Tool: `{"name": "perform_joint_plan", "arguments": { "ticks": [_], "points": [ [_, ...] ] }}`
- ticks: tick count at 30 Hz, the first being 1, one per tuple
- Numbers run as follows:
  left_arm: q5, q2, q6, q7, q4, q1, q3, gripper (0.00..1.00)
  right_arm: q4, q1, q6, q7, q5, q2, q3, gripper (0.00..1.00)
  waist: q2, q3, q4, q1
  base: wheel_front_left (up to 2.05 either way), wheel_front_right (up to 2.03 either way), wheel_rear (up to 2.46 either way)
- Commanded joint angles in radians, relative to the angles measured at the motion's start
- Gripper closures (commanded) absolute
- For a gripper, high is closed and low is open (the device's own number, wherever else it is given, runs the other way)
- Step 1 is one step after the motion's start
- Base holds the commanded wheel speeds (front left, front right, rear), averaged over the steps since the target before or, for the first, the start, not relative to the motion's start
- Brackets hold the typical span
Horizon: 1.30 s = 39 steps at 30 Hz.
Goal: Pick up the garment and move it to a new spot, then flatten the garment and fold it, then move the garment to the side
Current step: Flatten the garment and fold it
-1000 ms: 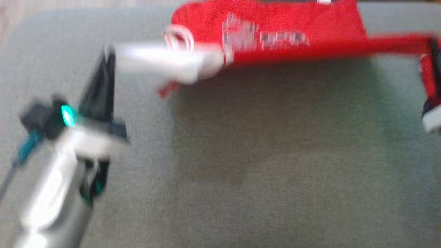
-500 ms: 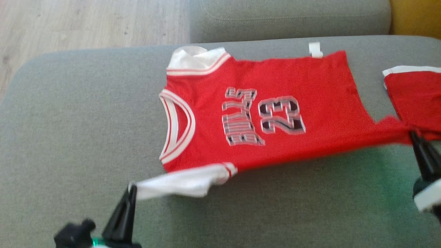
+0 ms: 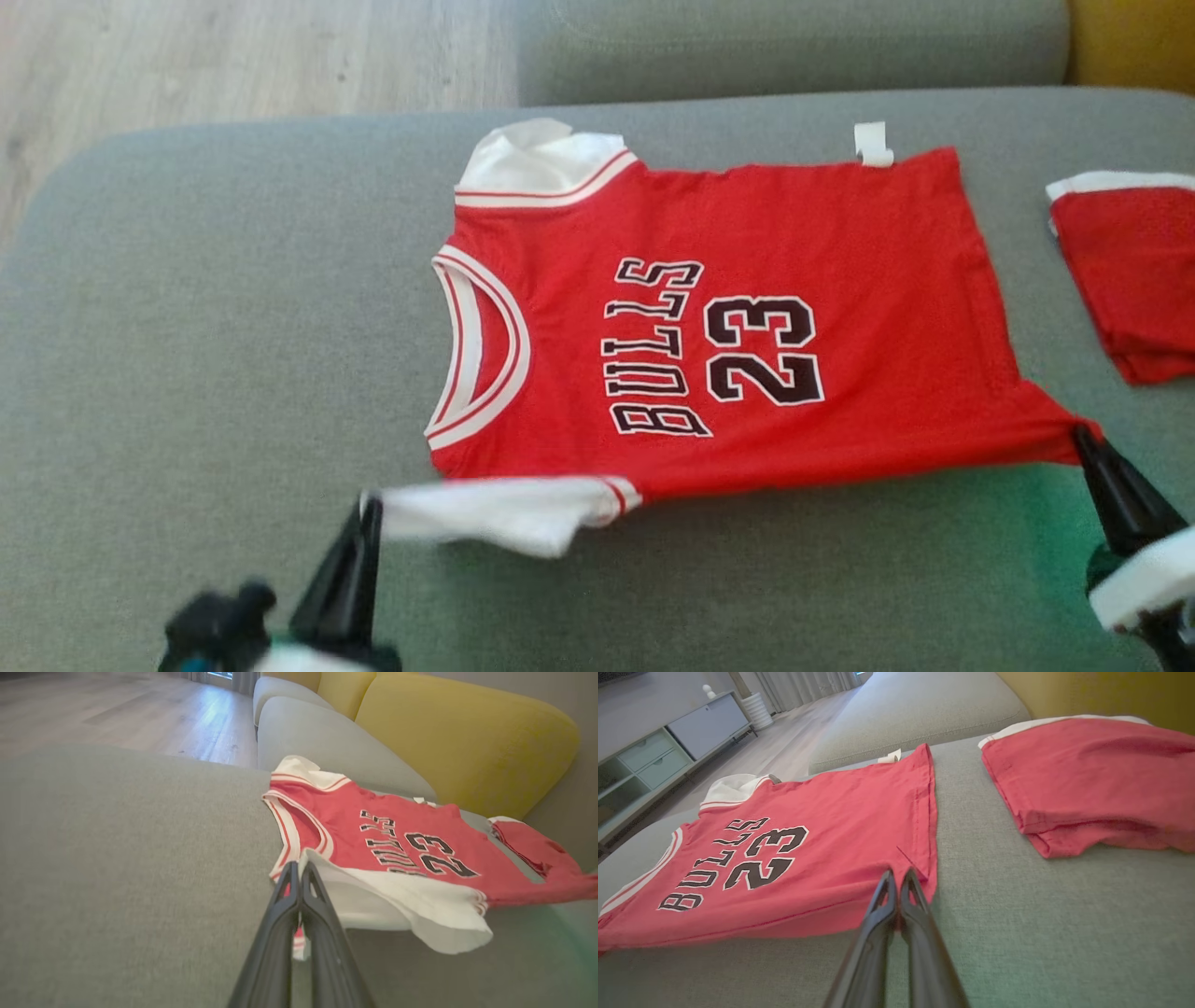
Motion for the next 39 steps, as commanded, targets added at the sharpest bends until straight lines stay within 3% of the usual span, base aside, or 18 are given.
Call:
{"name": "perform_joint_plan", "arguments": {
  "ticks": [1, 9, 23, 24, 25, 26, 27, 32, 39],
  "points": [
    [0.01, -0.009, 0.002, -0.008, -0.01, -0.126, 0.042, 1.0, -0.017, -0.062, -0.001, 0.015, -0.015, -0.024, -0.003, 1.0, -0.0001, 0.032, -0.004, 0.0001, 0.0, 0.0, 0.0],
    [0.048, -0.075, -0.036, -0.034, 0.134, -0.369, 0.029, 1.0, 0.049, -0.199, -0.001, 0.036, -0.022, 0.017, 0.011, 1.0, -0.0001, 0.105, -0.007, 0.0001, 0.0, 0.0, 0.0],
    [0.108, -0.1, -0.111, -0.089, 0.364, -0.636, 0.016, 1.0, 0.129, -0.386, -0.001, 0.016, -0.032, 0.022, 0.082, 1.0, -0.0001, 0.223, -0.018, 0.0001, 0.0, 0.0, 0.0],
    [0.115, -0.101, -0.115, -0.094, 0.378, -0.647, 0.014, 1.0, 0.133, -0.394, -0.001, 0.013, -0.033, 0.022, 0.091, 0.89, -0.0001, 0.228, -0.018, 0.0001, 0.0, 0.0, 0.0],
    [0.118, -0.105, -0.118, -0.1, 0.391, -0.654, 0.013, 0.97, 0.139, -0.4, -0.001, 0.008, -0.033, 0.022, 0.097, 0.61, -0.0001, 0.231, -0.017, 0.0001, 0.0, 0.0, 0.0],
    [0.119, -0.11, -0.12, -0.105, 0.405, -0.659, 0.014, 0.58, 0.146, -0.406, -0.001, 0.004, -0.034, 0.022, 0.101, 0.0, -0.0001, 0.234, -0.016, 0.0001, 0.0, 0.0, 0.0],
    [0.124, -0.113, -0.117, -0.111, 0.417, -0.663, 0.014, 0.0, 0.153, -0.412, -0.001, -0.005, -0.036, 0.022, 0.104, 0.0, -0.0001, 0.235, -0.014, 0.0001, 0.0, 0.0, 0.0],
    [0.14, -0.138, -0.1, -0.13, 0.436, -0.641, 0.023, 0.0, 0.179, -0.413, -0.001, -0.053, -0.053, 0.016, 0.104, 0.0, -0.0001, 0.223, -0.006, 0.0001, 0.0, 0.0, 0.0],
    [0.153, -0.17, -0.021, -0.137, 0.359, -0.435, 0.047, 0.0, 0.171, -0.331, -0.001, -0.101, -0.09, 0.03, 0.043, 0.0, -0.0001, 0.163, -0.005, 0.0001, 0.0, 0.0, 0.0]
  ]
}}
